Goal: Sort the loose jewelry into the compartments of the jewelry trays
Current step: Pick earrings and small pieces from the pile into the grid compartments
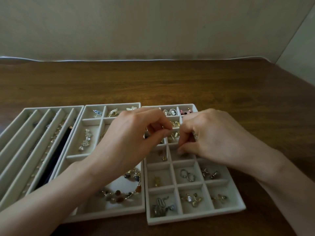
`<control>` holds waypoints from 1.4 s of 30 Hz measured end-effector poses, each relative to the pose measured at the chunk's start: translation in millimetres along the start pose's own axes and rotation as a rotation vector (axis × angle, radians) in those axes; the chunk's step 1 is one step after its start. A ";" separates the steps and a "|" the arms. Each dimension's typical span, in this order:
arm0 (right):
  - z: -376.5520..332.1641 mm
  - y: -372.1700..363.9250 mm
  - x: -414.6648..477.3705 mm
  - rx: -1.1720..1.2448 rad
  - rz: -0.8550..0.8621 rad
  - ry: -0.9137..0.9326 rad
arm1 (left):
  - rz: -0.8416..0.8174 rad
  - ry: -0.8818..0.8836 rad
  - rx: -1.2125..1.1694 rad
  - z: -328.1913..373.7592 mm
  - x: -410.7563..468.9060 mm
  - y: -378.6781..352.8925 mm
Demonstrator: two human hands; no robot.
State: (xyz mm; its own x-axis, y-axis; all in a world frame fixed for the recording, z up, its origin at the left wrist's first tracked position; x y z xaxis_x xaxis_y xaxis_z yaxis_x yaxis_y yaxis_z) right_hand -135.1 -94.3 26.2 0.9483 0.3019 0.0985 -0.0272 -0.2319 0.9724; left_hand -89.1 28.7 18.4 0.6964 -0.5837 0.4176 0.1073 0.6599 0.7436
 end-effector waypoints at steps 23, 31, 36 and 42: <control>4.5 -2.0 -1.8 -0.038 -0.024 0.066 | -0.042 0.025 -0.010 2.7 -1.0 -0.9; 32.7 20.1 -3.6 0.564 0.143 0.000 | -0.112 -0.042 -0.027 7.6 -1.3 -6.0; 45.0 10.3 3.1 0.718 0.163 -0.043 | -0.199 -0.048 -0.073 8.0 0.7 -11.9; 55.4 12.8 4.7 0.754 0.227 -0.086 | -0.279 -0.069 0.024 18.5 5.9 -16.3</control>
State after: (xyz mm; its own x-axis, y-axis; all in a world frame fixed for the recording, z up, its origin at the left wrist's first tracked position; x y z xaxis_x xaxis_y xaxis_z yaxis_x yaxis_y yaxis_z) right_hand -113.5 -147.1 27.4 0.9673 0.1065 0.2303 -0.0304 -0.8524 0.5220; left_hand -99.8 5.8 18.3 0.5922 -0.7725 0.2294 0.2703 0.4586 0.8465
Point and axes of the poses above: each hand's wrist, its own x-axis towards the middle knuckle, its own y-axis out of the back of the hand, z = x × y, the point moved 5 cm from there along x, towards the middle knuckle, and after that the axes turned 8 degrees about y, right-handed, at the moved point
